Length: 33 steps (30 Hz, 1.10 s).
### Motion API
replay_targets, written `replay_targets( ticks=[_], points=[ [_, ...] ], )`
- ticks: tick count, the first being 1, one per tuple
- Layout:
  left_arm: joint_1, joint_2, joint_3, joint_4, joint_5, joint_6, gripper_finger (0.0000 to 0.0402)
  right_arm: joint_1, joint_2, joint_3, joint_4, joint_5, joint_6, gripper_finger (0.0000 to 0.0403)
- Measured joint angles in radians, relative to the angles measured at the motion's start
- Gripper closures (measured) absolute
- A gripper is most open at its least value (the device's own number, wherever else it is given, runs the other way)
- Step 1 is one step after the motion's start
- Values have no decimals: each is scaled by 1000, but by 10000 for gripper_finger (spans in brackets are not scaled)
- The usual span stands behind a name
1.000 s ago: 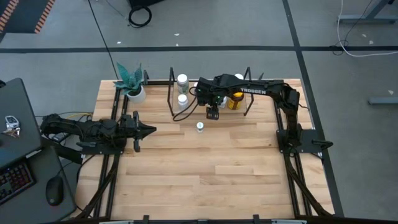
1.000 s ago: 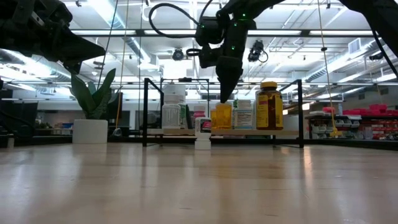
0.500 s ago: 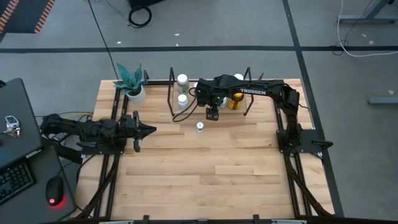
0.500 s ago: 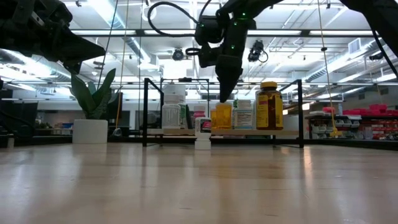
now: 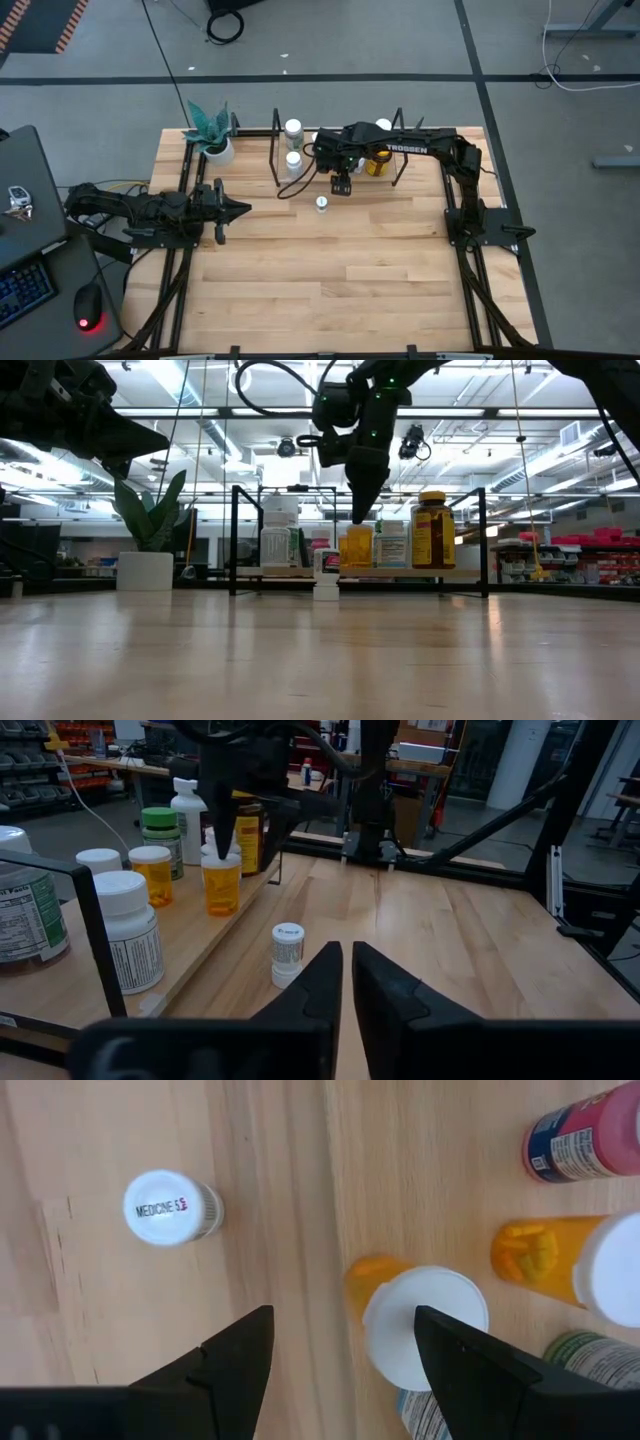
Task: Pick and place medicine bottles onto shelf by color
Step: Close the yellow pill bottle
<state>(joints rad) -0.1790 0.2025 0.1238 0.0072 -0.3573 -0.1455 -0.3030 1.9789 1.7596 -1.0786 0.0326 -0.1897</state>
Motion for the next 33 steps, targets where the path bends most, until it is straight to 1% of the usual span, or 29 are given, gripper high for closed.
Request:
replay_targets(
  ticks=[9, 12, 20, 33],
  points=[
    [0, 0, 0, 0, 0, 0, 374, 15, 0, 0, 0, 9, -21, 153],
    [0, 0, 0, 0, 0, 0, 376, 19, 0, 0, 0, 30, -30, 153],
    [0, 0, 0, 0, 0, 0, 366, 20, 0, 3, 7, 34, -39, 153],
    [0, 0, 0, 0, 0, 0, 375, 8, 0, 3, 22, -7, -40, 153]
  ],
)
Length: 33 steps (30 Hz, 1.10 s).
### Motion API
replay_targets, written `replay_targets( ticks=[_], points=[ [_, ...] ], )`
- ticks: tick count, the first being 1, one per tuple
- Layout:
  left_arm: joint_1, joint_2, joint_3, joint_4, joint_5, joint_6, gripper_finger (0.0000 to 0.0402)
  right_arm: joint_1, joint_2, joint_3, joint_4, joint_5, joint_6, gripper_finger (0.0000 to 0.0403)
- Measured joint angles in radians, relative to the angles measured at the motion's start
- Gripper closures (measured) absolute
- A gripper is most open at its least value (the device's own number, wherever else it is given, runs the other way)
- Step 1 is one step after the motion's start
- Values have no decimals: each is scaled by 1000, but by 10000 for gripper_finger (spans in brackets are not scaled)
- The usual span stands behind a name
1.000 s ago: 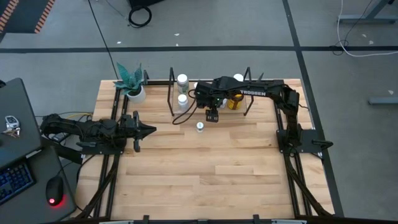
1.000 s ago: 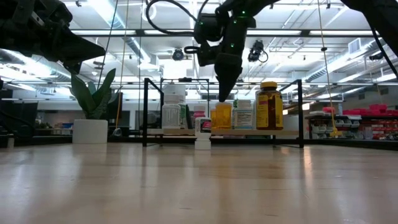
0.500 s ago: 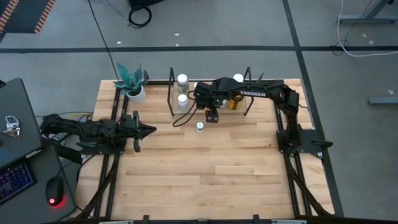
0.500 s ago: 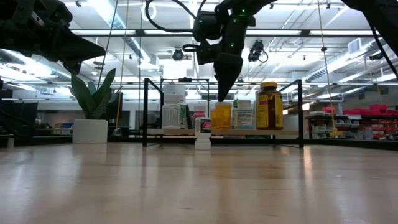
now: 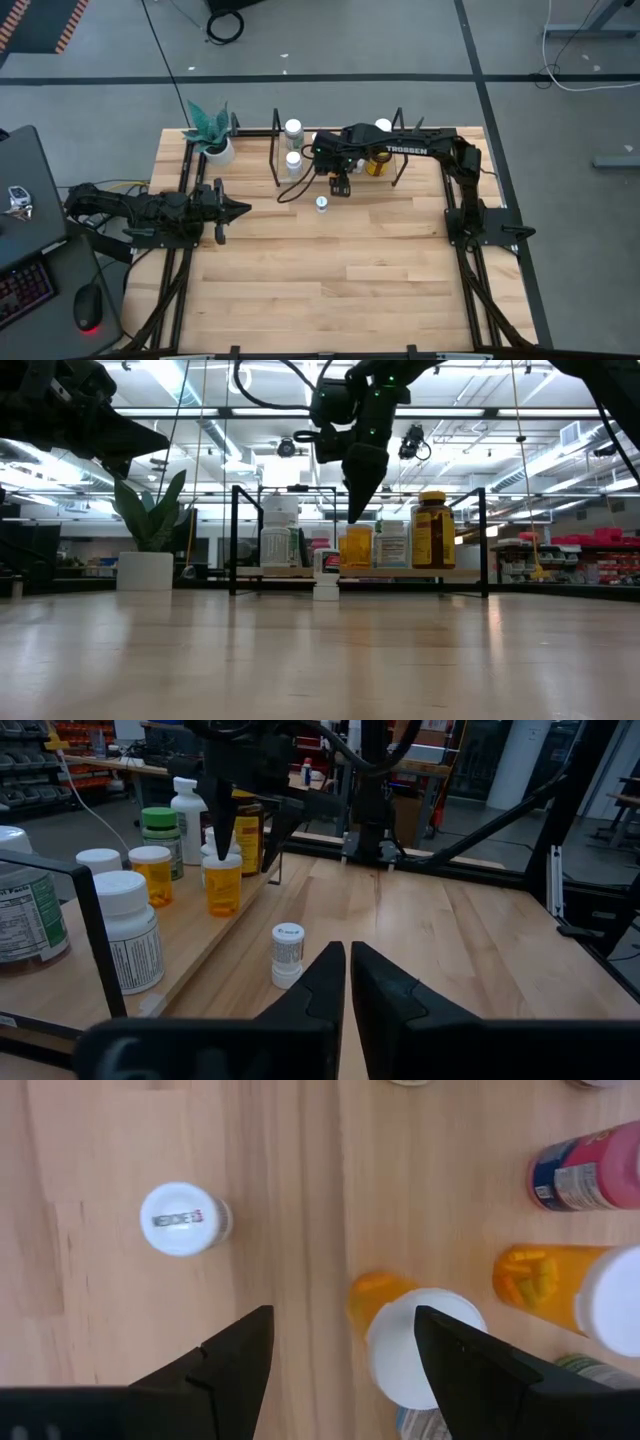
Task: Pick and place medicine bottles onto shelf by color
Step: Close the yellow pill bottle
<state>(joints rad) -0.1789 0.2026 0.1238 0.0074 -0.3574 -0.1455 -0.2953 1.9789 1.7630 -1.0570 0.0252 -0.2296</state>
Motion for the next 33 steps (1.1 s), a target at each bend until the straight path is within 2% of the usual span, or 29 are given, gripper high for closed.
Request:
replay_targets(
  ticks=[12, 24, 33],
  points=[
    [0, 0, 0, 0, 0, 0, 370, -22, -1, -31, 37, -20, 0, 153],
    [0, 0, 0, 0, 0, 0, 368, -23, 1, -12, 26, 34, -9, 153],
    [0, 0, 0, 0, 0, 0, 373, -24, -26, -10, -11, 37, 18, 153]
  ],
)
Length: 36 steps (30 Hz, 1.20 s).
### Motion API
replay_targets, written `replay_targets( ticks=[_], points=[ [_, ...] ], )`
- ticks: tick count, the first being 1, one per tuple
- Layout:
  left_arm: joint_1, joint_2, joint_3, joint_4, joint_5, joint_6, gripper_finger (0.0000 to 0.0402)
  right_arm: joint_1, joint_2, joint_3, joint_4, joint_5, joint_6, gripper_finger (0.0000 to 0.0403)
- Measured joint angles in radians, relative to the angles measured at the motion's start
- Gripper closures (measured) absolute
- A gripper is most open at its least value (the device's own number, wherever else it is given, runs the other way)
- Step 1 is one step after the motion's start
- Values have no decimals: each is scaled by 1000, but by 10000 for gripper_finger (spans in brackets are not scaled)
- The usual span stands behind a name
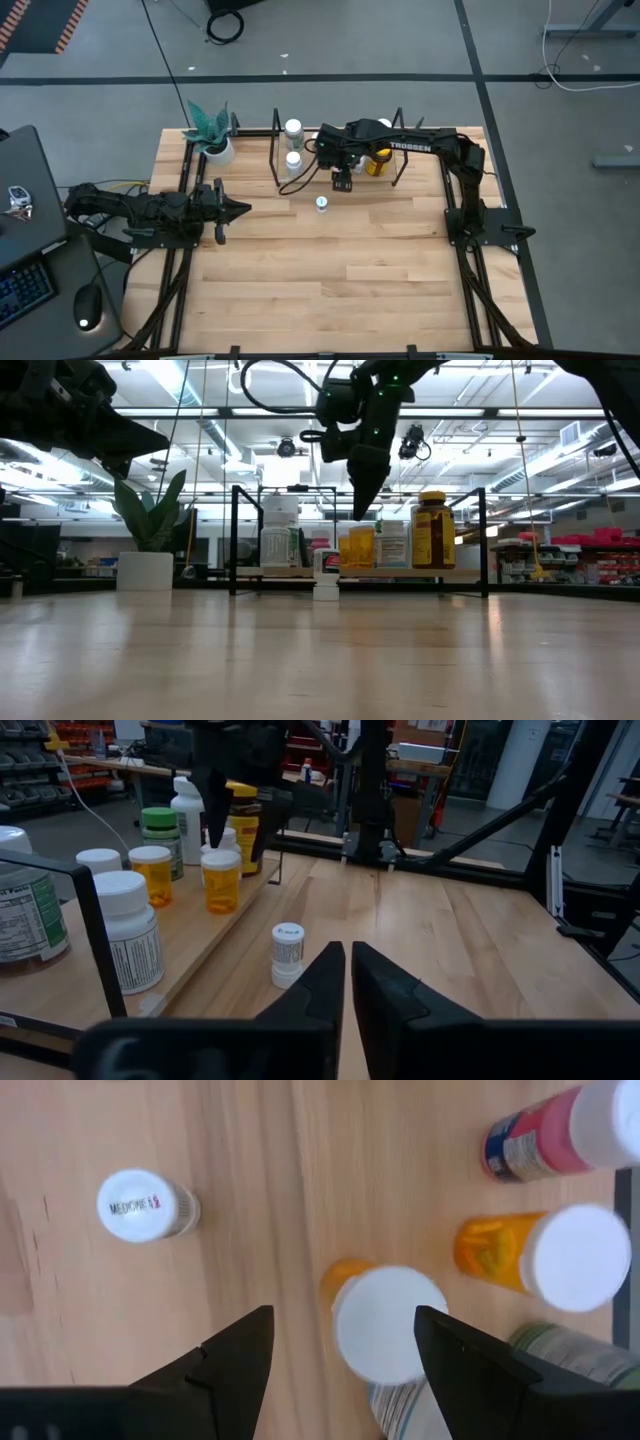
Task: Pick and place medicine bottles onto shelf by color
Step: Close the yellow pill bottle
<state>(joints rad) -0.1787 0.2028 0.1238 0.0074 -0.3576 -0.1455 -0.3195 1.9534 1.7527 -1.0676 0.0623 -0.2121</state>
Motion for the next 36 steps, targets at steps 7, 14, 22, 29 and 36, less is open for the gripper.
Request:
replay_targets(
  ticks=[7, 14, 22, 29, 36],
  points=[
    [0, 0, 0, 0, 0, 0, 373, 0, -2, -10, -26, -1, 23, 154],
    [0, 0, 0, 0, 0, 0, 366, 6, -2, -14, -28, 0, 26, 168],
    [0, 0, 0, 0, 0, 0, 376, 1, -3, -14, -35, -4, 40, 174],
    [0, 0, 0, 0, 0, 0, 370, -4, -3, -33, -22, -11, 63, 174],
    [0, 0, 0, 0, 0, 0, 368, -4, -3, -30, -8, -3, 56, 174]
  ],
)
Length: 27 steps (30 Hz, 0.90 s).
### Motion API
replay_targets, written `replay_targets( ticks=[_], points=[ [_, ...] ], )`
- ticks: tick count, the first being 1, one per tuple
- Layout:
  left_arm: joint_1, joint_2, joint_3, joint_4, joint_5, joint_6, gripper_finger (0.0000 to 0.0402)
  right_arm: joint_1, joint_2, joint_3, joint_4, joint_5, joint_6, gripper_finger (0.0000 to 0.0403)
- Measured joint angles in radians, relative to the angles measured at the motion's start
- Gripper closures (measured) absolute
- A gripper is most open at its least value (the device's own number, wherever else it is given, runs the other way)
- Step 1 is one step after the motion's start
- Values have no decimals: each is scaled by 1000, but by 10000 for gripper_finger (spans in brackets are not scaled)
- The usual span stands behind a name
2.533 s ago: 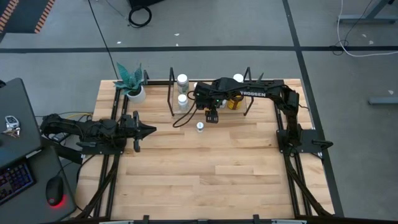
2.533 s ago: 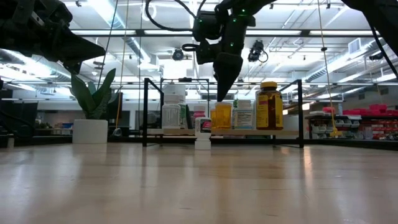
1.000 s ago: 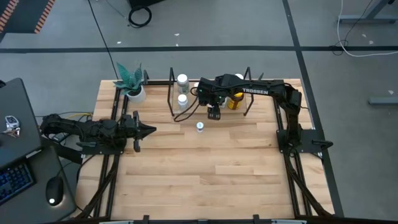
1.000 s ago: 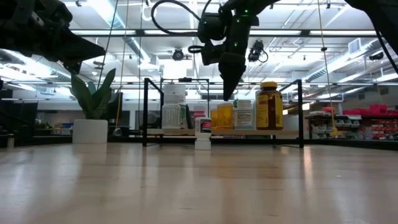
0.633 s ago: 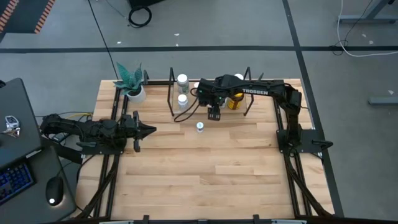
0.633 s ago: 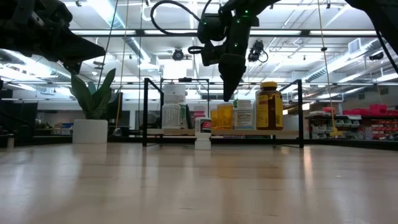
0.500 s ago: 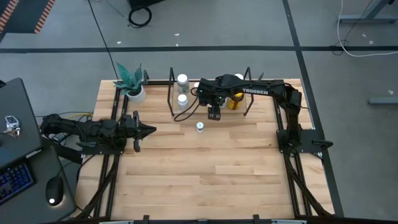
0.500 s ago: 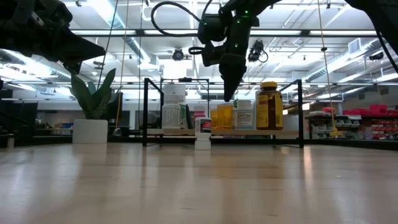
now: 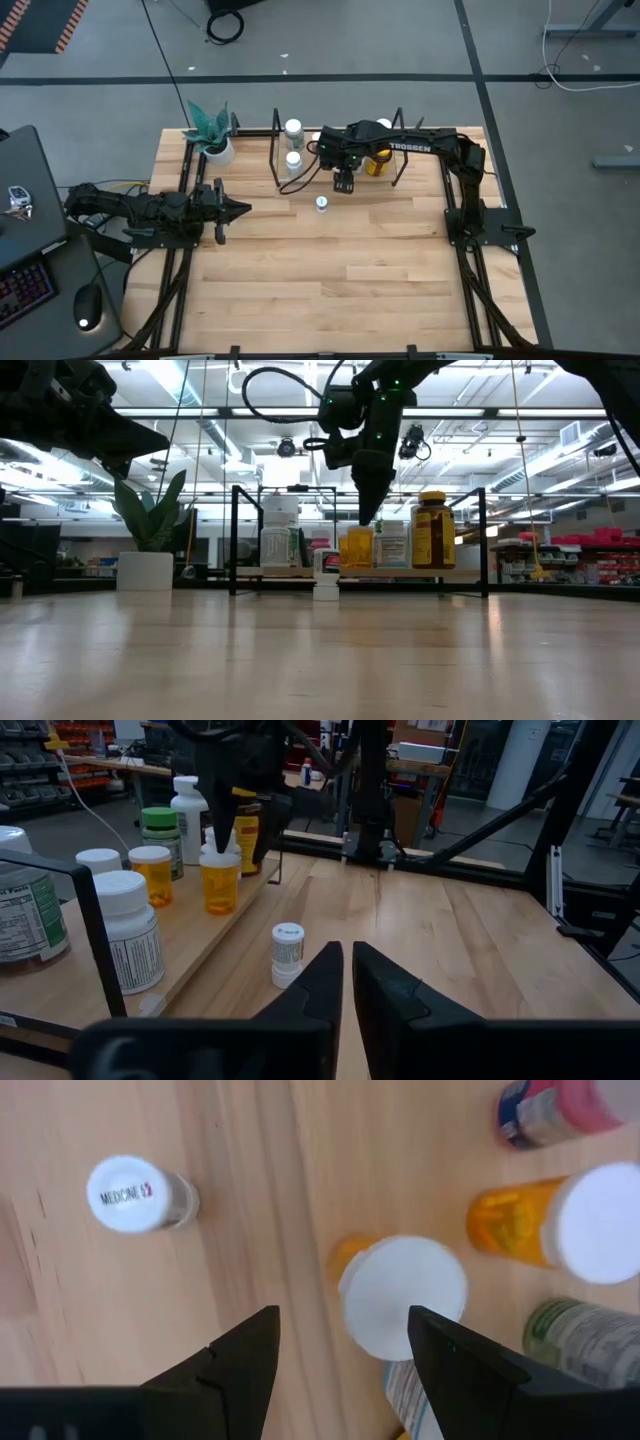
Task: Pick and place medicine bottles onto shelf by color
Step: Close the yellow pill bottle
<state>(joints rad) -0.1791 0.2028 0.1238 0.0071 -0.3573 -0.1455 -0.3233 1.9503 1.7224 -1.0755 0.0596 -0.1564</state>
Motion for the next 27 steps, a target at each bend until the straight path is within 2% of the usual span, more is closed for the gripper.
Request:
replay_targets(
  ticks=[7, 17, 27],
  points=[
    [0, 0, 0, 0, 0, 0, 376, 0, 0, 9, -3, 32, -10, 174],
    [0, 0, 0, 0, 0, 0, 366, 17, 0, 9, 31, -6, -148, 174],
    [0, 0, 0, 0, 0, 0, 376, -2, 0, 4, 90, -13, -205, 160]
  ],
)
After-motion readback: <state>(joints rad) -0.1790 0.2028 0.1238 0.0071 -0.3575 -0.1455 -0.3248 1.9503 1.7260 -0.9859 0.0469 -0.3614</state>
